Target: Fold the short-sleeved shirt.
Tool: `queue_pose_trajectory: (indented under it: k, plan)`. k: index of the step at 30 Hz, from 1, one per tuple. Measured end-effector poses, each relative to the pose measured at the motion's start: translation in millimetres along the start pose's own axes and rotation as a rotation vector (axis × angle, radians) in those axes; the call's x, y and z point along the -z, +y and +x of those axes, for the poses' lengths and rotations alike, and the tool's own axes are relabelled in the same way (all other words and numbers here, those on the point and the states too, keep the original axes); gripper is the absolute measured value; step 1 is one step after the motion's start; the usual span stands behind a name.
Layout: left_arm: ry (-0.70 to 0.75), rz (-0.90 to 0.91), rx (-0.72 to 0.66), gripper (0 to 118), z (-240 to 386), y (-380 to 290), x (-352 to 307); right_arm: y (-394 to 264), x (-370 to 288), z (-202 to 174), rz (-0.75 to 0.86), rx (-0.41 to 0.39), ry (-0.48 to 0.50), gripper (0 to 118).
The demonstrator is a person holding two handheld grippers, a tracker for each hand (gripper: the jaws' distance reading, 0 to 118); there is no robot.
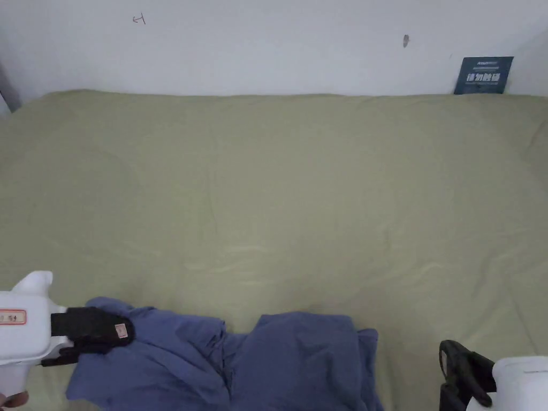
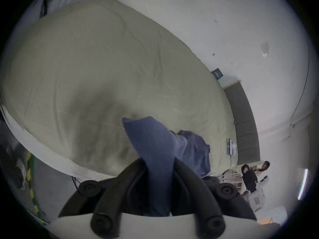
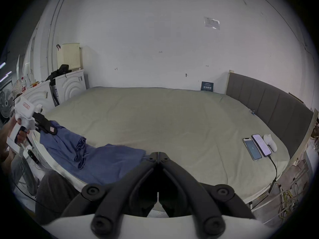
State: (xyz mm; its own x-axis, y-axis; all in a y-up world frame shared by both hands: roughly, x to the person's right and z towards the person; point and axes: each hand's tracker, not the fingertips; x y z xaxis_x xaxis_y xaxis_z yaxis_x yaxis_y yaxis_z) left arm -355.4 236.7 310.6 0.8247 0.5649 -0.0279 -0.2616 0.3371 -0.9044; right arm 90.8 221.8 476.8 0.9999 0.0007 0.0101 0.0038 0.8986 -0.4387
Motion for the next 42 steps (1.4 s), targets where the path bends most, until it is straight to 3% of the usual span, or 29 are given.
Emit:
queue_pose_trajectory:
  k: [5, 14, 15, 16, 17, 18, 22, 23, 26, 27, 28, 29, 32, 37, 40, 42]
  plan:
    - [-0.018, -0.042, 0.098, 8, 79.0, -3.4, 23.9, -3.8, -9.6, 4.8, 0.009, 0.007, -0.007, 0]
    - [0.113, -0.129, 0.315, 12, 197.1, -44.2, 125.8, -12.7, -14.0, 27.2, -0.016, 0.068, -0.043, 0]
    - [0.119, -0.145, 0.322, 27, 206.4, -50.6, 141.7, -13.9, -14.3, 30.1, -0.02, 0.074, -0.049, 0]
    - [0.098, -0.15, 0.345, 76, 209.7, -56.0, 154.9, -14.6, -14.6, 32.4, -0.024, 0.077, -0.052, 0]
    - [0.048, -0.161, 0.359, 111, 214.5, -60.6, 169.7, -15.8, -15.2, 35.1, -0.027, 0.081, -0.06, 0]
    - [0.019, -0.193, 0.364, 118, 219.1, -65.3, 186.4, -15.6, -15.4, 36.7, -0.032, 0.085, -0.067, 0]
    - [-0.017, -0.186, 0.351, 118, 221.4, -68.6, 205.6, -22.3, -15.8, 51.7, -0.051, 0.097, -0.094, 0]
    - [-0.042, -0.179, 0.335, 118, 216.4, -65.5, 202.6, -24.1, -16.1, 55.1, -0.051, 0.099, -0.097, 0]
    - [-0.171, -0.122, 0.264, 99, 198.2, -58.3, 173.7, -29.9, -14.1, 63.7, -0.056, 0.11, -0.108, 0]
    - [-0.193, -0.11, 0.253, 78, 191.2, -55.5, 167.7, -31.5, -12.5, 65.8, -0.06, 0.115, -0.108, 0]
    - [-0.197, -0.111, 0.247, 11, 187.7, -54.6, 163.2, -32.5, -10.9, 67.0, -0.063, 0.12, -0.105, 0]
    - [-0.184, -0.117, 0.244, 0, 180.3, -56.4, 165.1, -33.2, -9.8, 67.4, -0.064, 0.123, -0.105, 0]
    - [-0.218, -0.161, 0.239, 0, 167.0, -63.5, 177.7, -31.8, -7.8, 61.2, -0.072, 0.122, -0.097, 0]
    - [-0.349, -0.387, 0.241, 0, 141.4, -99.3, 235.3, -30.5, -4.6, 49.7, -0.097, 0.122, -0.08, 0]
    - [-0.162, -0.354, 0.327, 0, 126.1, -118.5, 273.2, -33.2, -1.6, 48.7, -0.126, 0.136, -0.072, 0]
    - [-0.331, -0.344, 0.234, 0, 116.4, -113.8, 268.8, -34.3, 0.9, 48.6, -0.152, 0.143, -0.061, 0]
